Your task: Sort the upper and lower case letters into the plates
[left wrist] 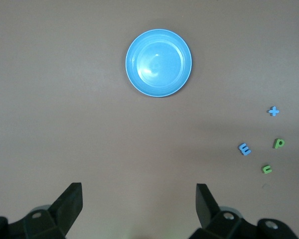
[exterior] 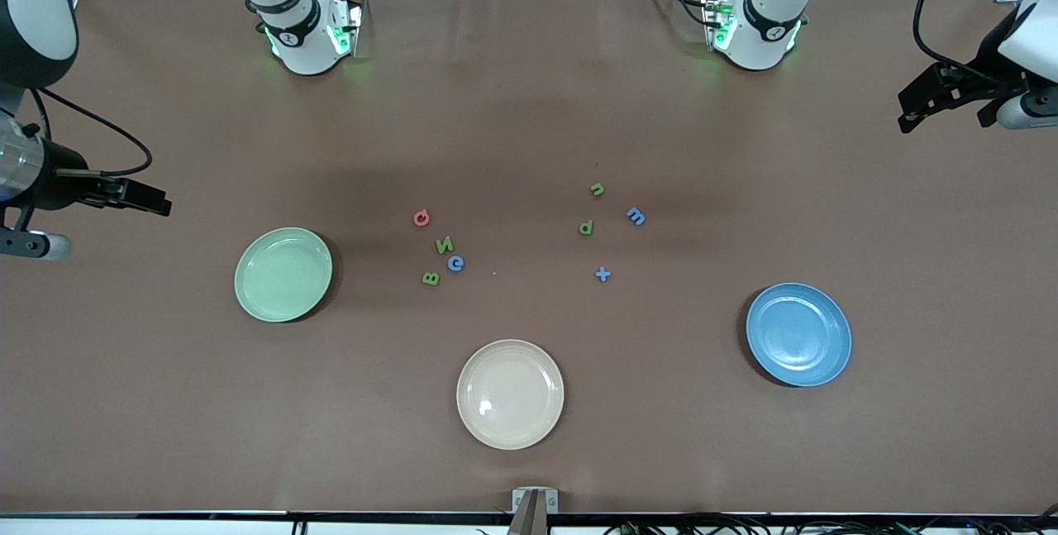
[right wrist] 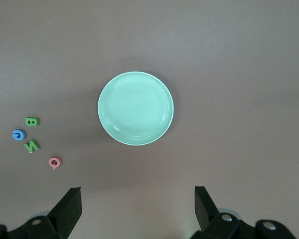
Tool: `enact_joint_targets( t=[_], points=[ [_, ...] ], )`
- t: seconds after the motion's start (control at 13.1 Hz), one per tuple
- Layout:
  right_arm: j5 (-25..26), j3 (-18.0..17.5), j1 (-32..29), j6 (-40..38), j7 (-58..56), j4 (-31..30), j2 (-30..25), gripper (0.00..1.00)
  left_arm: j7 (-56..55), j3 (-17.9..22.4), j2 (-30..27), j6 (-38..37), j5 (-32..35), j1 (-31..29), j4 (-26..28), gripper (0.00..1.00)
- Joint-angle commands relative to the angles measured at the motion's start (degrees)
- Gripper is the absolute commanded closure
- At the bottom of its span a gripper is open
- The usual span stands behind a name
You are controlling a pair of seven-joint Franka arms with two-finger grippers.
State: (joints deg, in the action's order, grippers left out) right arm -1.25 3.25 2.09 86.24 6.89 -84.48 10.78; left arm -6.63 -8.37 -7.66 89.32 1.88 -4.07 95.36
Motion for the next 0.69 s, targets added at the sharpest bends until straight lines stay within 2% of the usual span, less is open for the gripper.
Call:
enact_joint_targets(
  t=[0.0,0.38,0.61],
  points=[
    [0.3,-0.6,-0.6,-1.6,-0.1,0.4,0.5,0.00,1.3,-0.2,1.4,-1.3,-1.1,0.0,-1.6,0.00],
    [0.4,-0.6,-0.5,-1.2,-0.1,-1.8,-0.8,0.00,1.4,-0.2,2.1,-1.2,-1.1,-0.1,-1.8,0.00],
    [0.4,-0.9,-0.4,-0.6,-0.1,-6.6,-6.4,0.00,1.4,-0.2,2.2,-1.2,-0.8,-0.2,-1.8,0.00]
  ],
)
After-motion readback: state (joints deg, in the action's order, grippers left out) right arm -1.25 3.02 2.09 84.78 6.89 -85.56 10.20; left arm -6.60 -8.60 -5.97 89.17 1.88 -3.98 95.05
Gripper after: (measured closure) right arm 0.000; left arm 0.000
